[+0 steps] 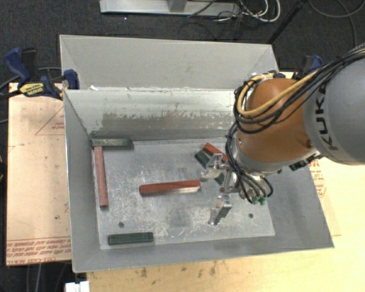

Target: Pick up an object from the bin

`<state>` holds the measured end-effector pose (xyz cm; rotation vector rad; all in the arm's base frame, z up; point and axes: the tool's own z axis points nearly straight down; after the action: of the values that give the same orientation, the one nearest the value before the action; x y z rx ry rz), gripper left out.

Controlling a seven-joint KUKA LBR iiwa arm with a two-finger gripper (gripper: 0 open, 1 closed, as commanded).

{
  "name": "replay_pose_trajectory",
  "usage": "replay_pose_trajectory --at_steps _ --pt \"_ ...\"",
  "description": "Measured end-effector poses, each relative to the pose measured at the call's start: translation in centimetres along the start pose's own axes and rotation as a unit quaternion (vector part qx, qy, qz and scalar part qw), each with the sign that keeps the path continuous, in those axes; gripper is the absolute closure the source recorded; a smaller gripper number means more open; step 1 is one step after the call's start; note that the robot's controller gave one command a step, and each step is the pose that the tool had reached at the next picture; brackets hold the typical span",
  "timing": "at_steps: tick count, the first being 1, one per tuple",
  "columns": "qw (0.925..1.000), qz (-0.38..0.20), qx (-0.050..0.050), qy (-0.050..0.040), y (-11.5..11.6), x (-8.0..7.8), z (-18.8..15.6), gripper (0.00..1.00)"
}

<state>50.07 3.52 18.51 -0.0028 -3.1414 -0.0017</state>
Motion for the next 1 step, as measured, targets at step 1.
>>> replay_pose_trajectory --at_steps 1 --pt "1.0000 0.000 0.000 0.0000 0.00 0.00 0.00 0.00"
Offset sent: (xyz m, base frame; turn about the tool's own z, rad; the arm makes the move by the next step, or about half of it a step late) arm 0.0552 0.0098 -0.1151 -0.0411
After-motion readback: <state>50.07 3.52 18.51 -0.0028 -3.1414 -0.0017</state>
